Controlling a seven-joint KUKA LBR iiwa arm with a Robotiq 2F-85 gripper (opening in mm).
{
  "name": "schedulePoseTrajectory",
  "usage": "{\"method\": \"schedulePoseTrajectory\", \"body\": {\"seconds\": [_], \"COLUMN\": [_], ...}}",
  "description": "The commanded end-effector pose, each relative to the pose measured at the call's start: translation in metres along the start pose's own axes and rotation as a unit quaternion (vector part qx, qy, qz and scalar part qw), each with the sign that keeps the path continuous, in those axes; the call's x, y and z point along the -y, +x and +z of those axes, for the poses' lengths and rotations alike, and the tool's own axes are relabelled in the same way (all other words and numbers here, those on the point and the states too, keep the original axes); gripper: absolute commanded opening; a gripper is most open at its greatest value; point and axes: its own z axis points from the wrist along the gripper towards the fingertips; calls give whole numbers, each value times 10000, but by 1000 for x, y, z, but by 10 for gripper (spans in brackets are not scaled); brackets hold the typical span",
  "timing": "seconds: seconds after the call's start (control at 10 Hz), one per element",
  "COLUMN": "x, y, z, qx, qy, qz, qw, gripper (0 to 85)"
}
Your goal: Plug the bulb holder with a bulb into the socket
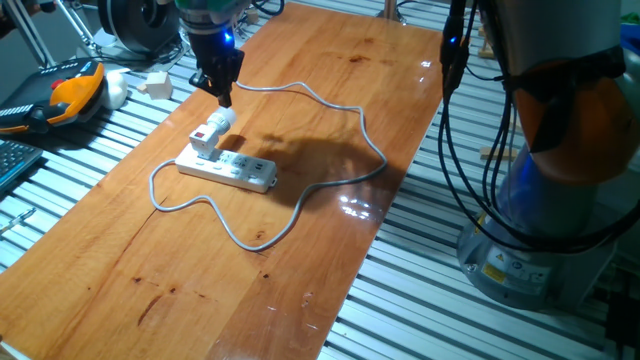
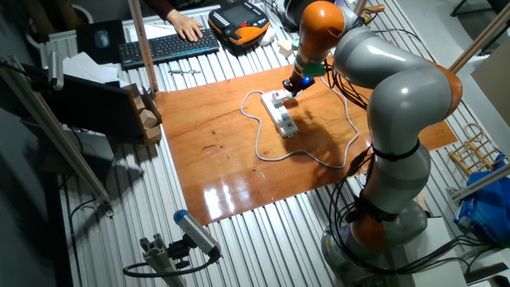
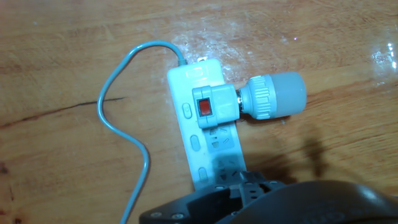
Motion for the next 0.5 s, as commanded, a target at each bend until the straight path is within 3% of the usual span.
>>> {"method": "schedulePoseTrajectory", "body": {"seconds": [0.0,0.4], "x": [0,-6], "y": [0,6], "z": [0,10], "qx": [12,88], "qy": [13,4], "qz": [8,161], "qw": [10000,9998], "gripper": [0,0]}}
